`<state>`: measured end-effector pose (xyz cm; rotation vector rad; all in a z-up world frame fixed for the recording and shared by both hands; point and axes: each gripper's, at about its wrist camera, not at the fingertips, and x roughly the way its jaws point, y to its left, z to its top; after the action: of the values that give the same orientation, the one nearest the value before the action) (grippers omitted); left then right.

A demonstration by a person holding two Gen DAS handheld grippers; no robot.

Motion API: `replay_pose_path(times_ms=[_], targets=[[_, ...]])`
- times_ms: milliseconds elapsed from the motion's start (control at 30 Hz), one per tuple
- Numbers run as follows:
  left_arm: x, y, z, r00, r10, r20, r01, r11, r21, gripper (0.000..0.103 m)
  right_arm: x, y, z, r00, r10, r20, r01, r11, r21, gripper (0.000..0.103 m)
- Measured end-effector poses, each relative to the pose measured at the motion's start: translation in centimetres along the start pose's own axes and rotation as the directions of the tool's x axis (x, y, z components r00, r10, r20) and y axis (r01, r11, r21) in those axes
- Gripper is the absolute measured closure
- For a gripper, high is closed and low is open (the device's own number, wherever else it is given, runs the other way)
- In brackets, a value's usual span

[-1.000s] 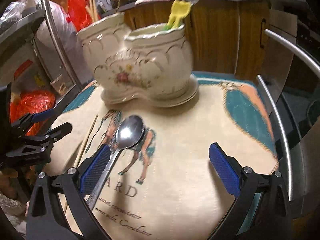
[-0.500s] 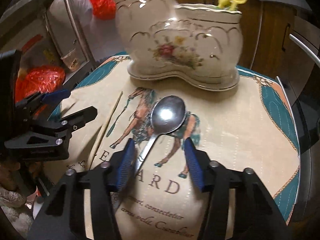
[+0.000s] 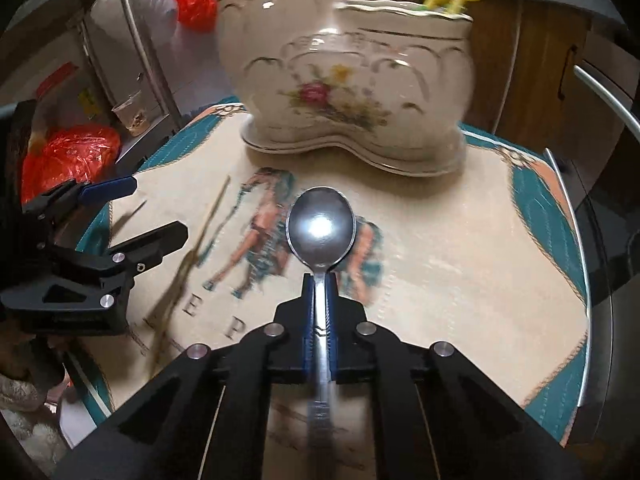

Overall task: Organize utensils
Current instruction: 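Grasp the last chopstick with the left tool while the right tool grasps the steel spoon, then carry the chopstick to the tall cup with left tool while right carries spoon to short cup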

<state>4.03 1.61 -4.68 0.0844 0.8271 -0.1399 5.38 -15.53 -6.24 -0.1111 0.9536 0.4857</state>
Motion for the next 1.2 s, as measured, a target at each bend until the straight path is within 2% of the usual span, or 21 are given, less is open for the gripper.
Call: replay_pose_path(times_ms=[33,100,133,167,300,467,567,867,967,1200], targets=[[0.1,-0.1,0.0,1.0,-0.014,-0.007,0.014,1.0,0.0,0.01,-0.3,-0.5,-0.1,1.0,-0.004,0.0,0.004,1.0,0.014,0.097],[0.5,-0.5,0.0,0.999,-0.041,-0.026,0.041,0.999,0.007,0.021,-0.8,-1.3,-0.3,1.0,-0.015,0.0,0.015,0.999,0.033,0.097],[0.6,-0.7,0.0,0.998,-0.043,-0.035,0.043,0.999,0.011,0.032,-0.9,-1.6,-0.3,1.0,-0.022,0.003,0.022,0.999,0.037,0.097],[0.8,-1.0,-0.1,0.998,-0.047,-0.051,0.048,0.999,0.017,0.036,-1.1,-1.9,-0.4,0.999,-0.031,0.008,0.031,0.999,0.04,0.097],[0.8,-2.2,-0.3,0.998,-0.038,-0.045,0.041,0.996,0.077,0.045,-1.4,-2.6,-0.7,0.999,-0.039,0.002,0.039,0.998,0.043,0.097],[1.0,-2.7,0.1,0.997,-0.062,-0.045,0.067,0.991,0.113,0.067,-1.1,-2.8,-0.5,1.0,-0.025,-0.012,0.025,0.998,0.049,0.097],[1.2,-2.6,0.4,0.998,-0.051,-0.048,0.056,0.993,0.108,0.079,-0.9,-2.7,-0.4,1.0,-0.023,-0.021,0.024,0.999,0.033,0.097],[1.2,-1.4,0.6,0.994,-0.093,-0.061,0.098,0.992,0.085,0.093,-0.9,-2.5,-0.9,0.999,-0.033,0.003,0.033,0.999,-0.003,0.097],[1.1,-0.7,0.4,0.991,-0.12,-0.053,0.123,0.991,0.053,0.097,-1.1,-2.6,-1.1,1.0,-0.014,0.02,0.014,1.0,0.002,0.097],[-0.6,0.0,0.2,0.984,-0.177,0.007,0.176,0.984,0.017,0.097,-2.8,-3.1,-1.0,0.994,0.066,0.09,-0.069,0.997,0.032,0.097]])
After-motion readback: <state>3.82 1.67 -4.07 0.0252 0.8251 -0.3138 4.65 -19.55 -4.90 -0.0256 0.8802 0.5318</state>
